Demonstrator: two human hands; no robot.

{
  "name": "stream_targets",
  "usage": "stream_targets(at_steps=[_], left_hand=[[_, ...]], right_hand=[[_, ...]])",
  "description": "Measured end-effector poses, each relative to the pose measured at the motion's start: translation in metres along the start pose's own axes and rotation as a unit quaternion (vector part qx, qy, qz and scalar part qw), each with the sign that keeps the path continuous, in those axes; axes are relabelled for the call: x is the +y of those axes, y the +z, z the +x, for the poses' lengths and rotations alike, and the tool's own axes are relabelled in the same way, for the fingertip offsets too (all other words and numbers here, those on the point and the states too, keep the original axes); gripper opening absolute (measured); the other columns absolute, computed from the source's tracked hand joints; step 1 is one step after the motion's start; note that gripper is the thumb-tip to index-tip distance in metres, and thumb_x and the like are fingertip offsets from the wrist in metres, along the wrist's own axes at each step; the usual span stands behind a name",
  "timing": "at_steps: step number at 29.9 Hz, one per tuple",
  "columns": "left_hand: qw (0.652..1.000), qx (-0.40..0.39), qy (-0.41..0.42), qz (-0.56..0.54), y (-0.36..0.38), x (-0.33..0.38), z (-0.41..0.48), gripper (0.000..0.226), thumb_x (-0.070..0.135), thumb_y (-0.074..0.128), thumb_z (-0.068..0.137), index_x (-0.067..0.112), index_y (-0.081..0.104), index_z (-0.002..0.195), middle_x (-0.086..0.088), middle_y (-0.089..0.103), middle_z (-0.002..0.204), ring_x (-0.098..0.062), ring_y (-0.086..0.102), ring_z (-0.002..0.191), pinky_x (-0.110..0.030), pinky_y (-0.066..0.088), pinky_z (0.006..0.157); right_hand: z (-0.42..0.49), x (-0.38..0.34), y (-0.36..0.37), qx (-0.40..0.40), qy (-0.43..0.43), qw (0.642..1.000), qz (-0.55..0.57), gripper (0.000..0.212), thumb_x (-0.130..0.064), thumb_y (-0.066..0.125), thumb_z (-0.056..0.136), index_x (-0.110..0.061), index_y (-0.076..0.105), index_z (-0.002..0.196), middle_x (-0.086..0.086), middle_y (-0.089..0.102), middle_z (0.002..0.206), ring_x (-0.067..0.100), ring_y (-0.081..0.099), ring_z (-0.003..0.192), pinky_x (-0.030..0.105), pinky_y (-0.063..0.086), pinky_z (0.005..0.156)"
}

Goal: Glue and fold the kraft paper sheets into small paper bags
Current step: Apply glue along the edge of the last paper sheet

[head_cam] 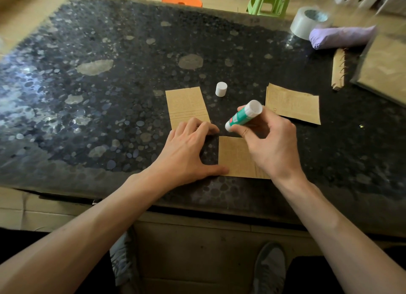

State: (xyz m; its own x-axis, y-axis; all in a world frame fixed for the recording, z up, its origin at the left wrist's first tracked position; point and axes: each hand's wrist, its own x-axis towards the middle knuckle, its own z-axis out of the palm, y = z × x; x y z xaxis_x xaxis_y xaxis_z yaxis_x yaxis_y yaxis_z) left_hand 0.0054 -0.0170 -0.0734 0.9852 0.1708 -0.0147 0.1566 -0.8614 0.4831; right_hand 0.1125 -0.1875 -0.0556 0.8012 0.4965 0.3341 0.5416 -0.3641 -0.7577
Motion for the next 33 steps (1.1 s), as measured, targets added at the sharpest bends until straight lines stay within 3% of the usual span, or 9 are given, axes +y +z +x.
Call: stream_targets(at_steps=[4,8,15,20,28,33], left_hand=[[1.0,-0.003,0.002,-0.006,-0.001,0.0,0.001,0.086,0.077,0.067,0.063,0.04,0.042,0.137,0.013,0.04,0.129,-0.011,0.036,0.122,-0.028,0.024,0.099],[1.0,-0.005,0.003,-0.001,-0.001,0.0,0.0,0.086,0.079,0.063,0.063,0.04,0.044,0.137,0.012,0.039,0.129,-0.012,0.035,0.123,-0.028,0.024,0.098],[1.0,0.004,0.014,0.013,0.001,-0.001,-0.001,0.081,0.081,0.06,0.066,0.042,0.047,0.136,0.011,0.039,0.127,-0.012,0.036,0.121,-0.03,0.026,0.098],[1.0,0.002,0.014,0.016,0.002,-0.002,0.0,0.082,0.081,0.06,0.066,0.042,0.046,0.137,0.011,0.039,0.128,-0.012,0.036,0.121,-0.03,0.026,0.099],[1.0,0.004,0.013,0.015,0.002,-0.002,0.001,0.082,0.08,0.062,0.066,0.043,0.046,0.137,0.011,0.039,0.129,-0.013,0.035,0.124,-0.03,0.026,0.1],[1.0,0.008,0.012,0.012,0.002,-0.002,0.0,0.082,0.082,0.06,0.065,0.042,0.047,0.136,0.01,0.04,0.128,-0.013,0.037,0.121,-0.03,0.026,0.098]], right_hand=[[0.0,0.001,-0.014,-0.021,0.026,0.999,0.026,0.037,-0.027,0.083,0.088,-0.022,0.07,0.121,-0.017,0.073,0.105,0.001,0.072,0.101,0.028,0.06,0.091],[-0.005,0.001,-0.019,-0.099,0.015,0.995,0.003,0.052,-0.028,0.086,0.085,-0.026,0.063,0.132,-0.02,0.07,0.112,-0.001,0.068,0.107,0.022,0.058,0.091],[-0.011,-0.003,-0.02,-0.191,-0.011,0.98,-0.049,0.034,-0.035,0.078,0.092,-0.035,0.064,0.123,-0.025,0.066,0.111,-0.007,0.061,0.11,0.018,0.052,0.091],[-0.011,-0.003,-0.016,-0.189,-0.005,0.981,-0.052,0.031,-0.039,0.074,0.094,-0.032,0.066,0.123,-0.021,0.067,0.113,-0.004,0.061,0.108,0.013,0.047,0.088],[-0.012,0.0,-0.017,-0.199,-0.017,0.979,-0.044,0.034,-0.02,0.073,0.096,-0.035,0.063,0.125,-0.024,0.067,0.115,-0.008,0.059,0.116,0.005,0.045,0.091],[-0.012,-0.001,-0.016,-0.162,-0.024,0.985,-0.053,0.032,-0.034,0.08,0.089,-0.03,0.066,0.117,-0.027,0.066,0.106,-0.009,0.063,0.106,0.007,0.049,0.085]])
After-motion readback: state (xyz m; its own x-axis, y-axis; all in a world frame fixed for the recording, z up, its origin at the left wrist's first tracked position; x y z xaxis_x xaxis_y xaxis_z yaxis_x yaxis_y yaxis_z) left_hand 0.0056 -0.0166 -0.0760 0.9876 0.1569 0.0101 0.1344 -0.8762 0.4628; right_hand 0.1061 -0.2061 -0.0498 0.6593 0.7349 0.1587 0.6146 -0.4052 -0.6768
